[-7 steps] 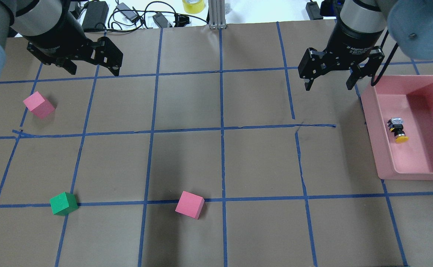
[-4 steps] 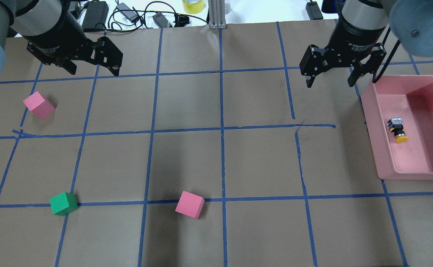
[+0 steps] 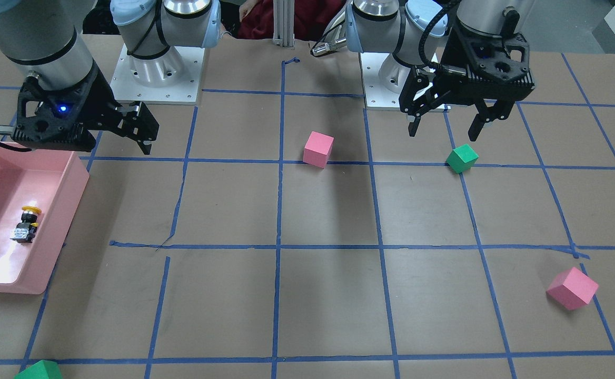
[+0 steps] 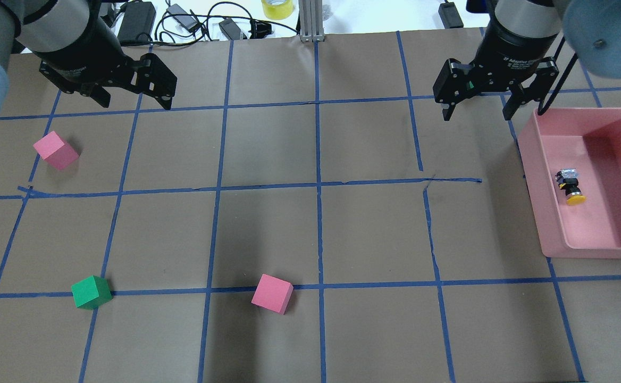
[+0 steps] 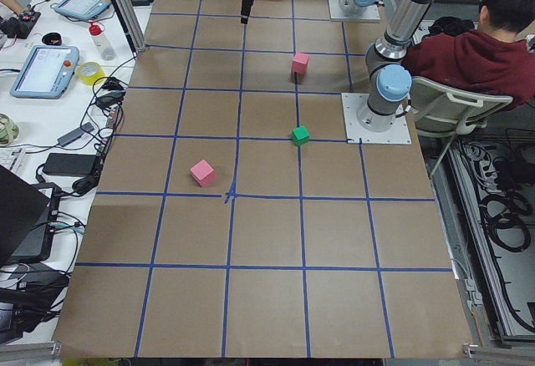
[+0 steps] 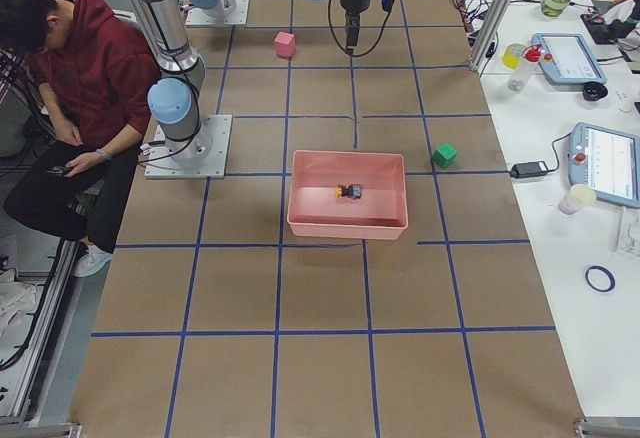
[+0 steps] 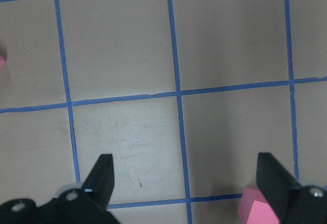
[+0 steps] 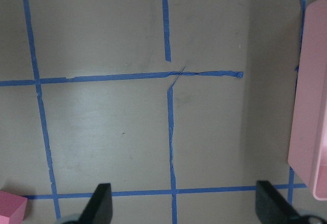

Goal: Align button upright

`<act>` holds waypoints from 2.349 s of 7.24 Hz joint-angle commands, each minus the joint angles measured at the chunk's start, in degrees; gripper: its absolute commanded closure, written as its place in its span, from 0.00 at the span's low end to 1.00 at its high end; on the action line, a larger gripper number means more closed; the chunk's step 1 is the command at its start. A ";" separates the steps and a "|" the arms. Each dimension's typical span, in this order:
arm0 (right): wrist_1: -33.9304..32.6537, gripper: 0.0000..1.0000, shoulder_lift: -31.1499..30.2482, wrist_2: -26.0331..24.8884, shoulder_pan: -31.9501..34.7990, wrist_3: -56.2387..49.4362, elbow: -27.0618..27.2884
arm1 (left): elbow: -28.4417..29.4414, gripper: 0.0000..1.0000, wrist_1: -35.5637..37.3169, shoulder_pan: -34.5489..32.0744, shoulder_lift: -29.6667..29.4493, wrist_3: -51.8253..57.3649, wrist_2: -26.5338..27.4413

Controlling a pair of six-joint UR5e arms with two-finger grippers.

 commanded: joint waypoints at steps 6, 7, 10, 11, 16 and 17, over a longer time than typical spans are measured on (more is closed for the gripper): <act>-0.87 0.00 1.57 -4.53 -9.55 -4.16 1.08 | 0.09 0.00 0.00 0.09 -0.16 -0.08 -0.07; -3.05 0.00 3.41 -4.52 -14.04 -8.63 1.25 | 0.09 0.00 0.00 0.09 -0.16 -0.08 -0.07; -20.94 0.00 6.49 -5.40 -19.87 -16.02 8.34 | 0.09 0.00 0.00 0.09 -0.25 -0.08 -0.07; -23.35 0.00 7.11 -4.62 -22.84 -16.32 10.90 | 0.09 0.00 0.00 0.09 -0.25 -0.08 -0.07; -28.56 0.00 13.87 -4.44 -30.77 -21.86 13.21 | 0.00 0.00 0.00 0.09 -0.16 0.00 -0.07; -28.56 0.00 15.45 -4.52 -31.21 -21.86 13.21 | 0.00 0.00 0.00 0.09 -0.16 0.00 -0.07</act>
